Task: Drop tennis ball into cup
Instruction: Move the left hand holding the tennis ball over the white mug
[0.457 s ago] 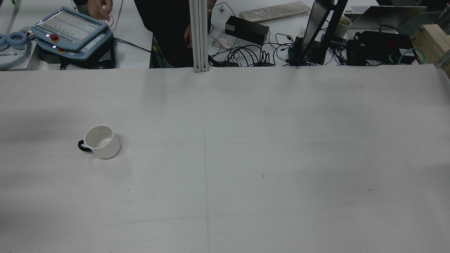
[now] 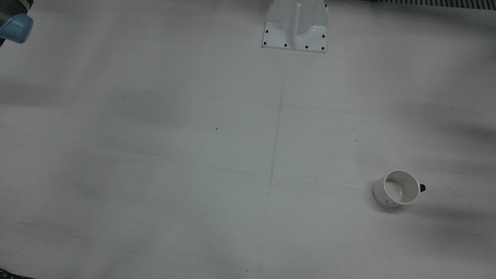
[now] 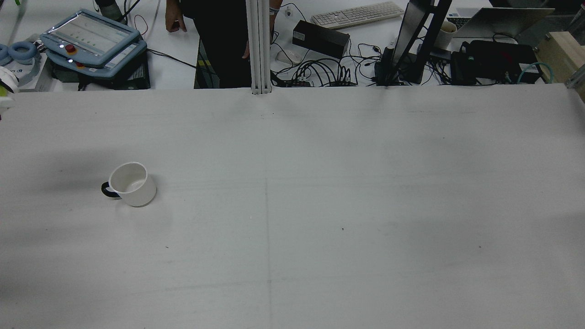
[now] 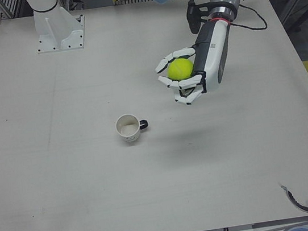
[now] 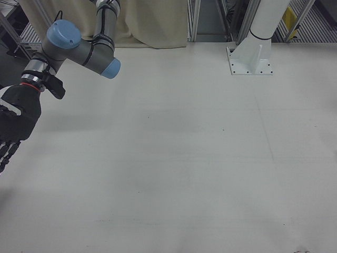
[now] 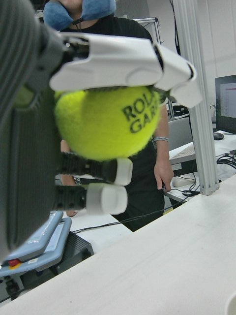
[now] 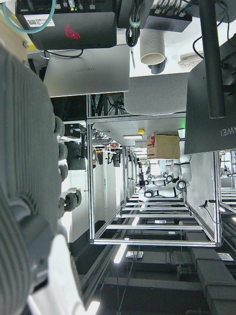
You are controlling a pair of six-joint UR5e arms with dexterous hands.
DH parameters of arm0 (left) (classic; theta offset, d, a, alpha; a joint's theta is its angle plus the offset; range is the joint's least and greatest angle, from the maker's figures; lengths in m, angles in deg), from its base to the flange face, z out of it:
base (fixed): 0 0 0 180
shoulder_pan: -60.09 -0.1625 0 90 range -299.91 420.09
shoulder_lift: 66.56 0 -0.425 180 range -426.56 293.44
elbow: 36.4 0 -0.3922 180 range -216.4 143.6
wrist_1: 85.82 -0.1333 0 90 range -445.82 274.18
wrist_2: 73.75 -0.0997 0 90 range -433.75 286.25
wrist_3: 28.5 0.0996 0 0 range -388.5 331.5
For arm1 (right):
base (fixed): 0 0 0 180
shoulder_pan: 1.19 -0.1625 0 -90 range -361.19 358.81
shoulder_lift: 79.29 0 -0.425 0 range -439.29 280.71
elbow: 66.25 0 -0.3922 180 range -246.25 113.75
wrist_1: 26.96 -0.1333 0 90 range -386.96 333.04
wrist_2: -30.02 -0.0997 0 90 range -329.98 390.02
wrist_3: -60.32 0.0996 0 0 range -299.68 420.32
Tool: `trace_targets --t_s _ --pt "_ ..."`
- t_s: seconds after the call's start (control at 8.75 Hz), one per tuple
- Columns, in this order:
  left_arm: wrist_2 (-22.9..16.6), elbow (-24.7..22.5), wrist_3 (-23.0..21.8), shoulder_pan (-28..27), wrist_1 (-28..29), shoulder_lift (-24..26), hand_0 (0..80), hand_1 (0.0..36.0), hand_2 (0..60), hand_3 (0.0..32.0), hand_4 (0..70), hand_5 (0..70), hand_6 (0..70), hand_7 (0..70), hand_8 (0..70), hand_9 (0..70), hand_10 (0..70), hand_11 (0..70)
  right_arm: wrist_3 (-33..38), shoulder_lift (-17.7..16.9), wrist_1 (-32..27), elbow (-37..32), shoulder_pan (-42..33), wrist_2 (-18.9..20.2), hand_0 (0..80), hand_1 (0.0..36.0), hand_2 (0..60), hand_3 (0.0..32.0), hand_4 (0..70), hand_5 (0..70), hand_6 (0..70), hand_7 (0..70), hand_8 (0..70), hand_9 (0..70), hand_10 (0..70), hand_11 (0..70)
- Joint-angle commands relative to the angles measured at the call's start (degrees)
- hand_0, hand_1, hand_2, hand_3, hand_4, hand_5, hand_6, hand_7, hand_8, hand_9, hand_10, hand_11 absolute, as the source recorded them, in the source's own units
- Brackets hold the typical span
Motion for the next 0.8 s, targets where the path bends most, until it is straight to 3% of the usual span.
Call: trace_targets --t_s 0.0,0.23,0.69 --pt "5.8 0.29 0.74 -11.43 -0.15 1.0 53.7 36.0 60.0 0.0 70.0 24.3 33.9 70.0 70.0 70.0 70.0 70.0 0.0 0.0 0.0 0.07 -0.06 0.0 0.0 0.0 0.0 0.0 0.0 0.0 0.0 0.0 0.0 0.0 0.0 0.0" --pt "8.62 0.55 2.14 -15.84 -0.06 1.0 54.1 36.0 60.0 0.0 70.0 24.1 33.4 70.0 70.0 70.0 70.0 70.0 0.0 0.0 0.0 0.07 -0.06 0.0 0.0 0.0 0.0 0.0 0.0 0.0 0.0 0.0 0.0 0.0 0.0 0.0" --pt "10.66 2.48 2.06 -19.37 -0.06 2.75 54.5 36.0 60.0 0.0 70.0 23.9 32.8 70.0 70.0 70.0 70.0 70.0 0.0 0.0 0.0 0.07 -0.06 0.0 0.0 0.0 0.0 0.0 0.0 0.0 0.0 0.0 0.0 0.0 0.0 0.0"
